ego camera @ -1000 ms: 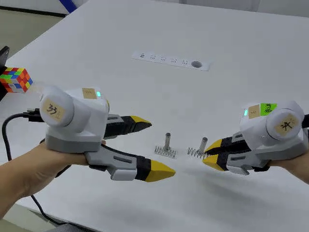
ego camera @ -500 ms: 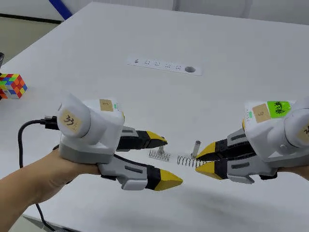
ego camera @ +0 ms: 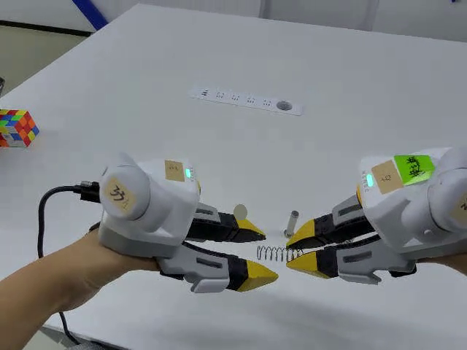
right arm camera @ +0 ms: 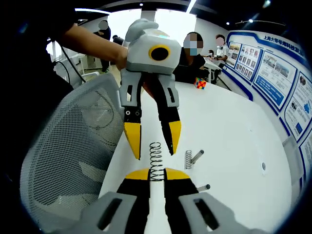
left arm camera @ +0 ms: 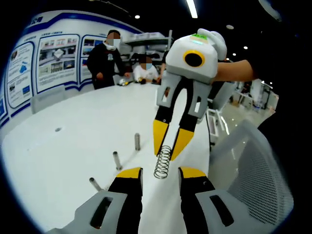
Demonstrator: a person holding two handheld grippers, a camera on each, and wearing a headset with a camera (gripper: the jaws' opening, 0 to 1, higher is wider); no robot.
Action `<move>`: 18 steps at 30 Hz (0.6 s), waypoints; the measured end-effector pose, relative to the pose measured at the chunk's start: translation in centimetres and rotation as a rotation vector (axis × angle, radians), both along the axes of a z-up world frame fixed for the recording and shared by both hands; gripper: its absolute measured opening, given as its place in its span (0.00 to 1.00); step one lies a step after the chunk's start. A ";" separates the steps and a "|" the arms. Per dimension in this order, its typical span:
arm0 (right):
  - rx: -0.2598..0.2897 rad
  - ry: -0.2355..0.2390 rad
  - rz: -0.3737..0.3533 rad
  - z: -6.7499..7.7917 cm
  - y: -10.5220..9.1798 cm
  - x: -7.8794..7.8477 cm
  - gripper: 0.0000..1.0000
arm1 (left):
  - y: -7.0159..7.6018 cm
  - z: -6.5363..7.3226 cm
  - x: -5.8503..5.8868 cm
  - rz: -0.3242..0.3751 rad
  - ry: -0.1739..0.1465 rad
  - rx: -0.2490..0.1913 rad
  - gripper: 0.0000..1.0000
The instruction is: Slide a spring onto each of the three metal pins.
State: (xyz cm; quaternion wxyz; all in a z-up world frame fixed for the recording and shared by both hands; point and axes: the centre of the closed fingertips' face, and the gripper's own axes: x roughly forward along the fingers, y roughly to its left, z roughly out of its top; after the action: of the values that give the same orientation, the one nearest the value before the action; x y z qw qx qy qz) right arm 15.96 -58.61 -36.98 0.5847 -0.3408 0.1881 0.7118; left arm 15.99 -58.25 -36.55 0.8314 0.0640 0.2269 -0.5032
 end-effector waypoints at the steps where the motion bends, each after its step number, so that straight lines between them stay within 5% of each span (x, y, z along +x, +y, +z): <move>1: -0.002 -0.001 0.003 0.0 0.0 0.0 0.11 | 0.0 0.0 0.0 -0.002 0.000 0.001 0.28; 13: -0.017 0.003 0.025 -0.2 0.2 -0.6 0.11 | -0.3 -0.3 -0.5 -0.028 -0.003 0.017 0.12; 18: -0.008 -0.002 0.031 0.0 0.3 -0.5 0.11 | -0.2 -0.3 -0.6 -0.013 0.030 0.011 0.11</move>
State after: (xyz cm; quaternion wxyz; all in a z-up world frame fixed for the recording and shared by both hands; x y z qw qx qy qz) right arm 15.41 -58.34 -36.97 0.5722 -0.3467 0.1852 0.7198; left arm 15.43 -58.45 -36.86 0.8243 0.0625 0.2414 -0.5083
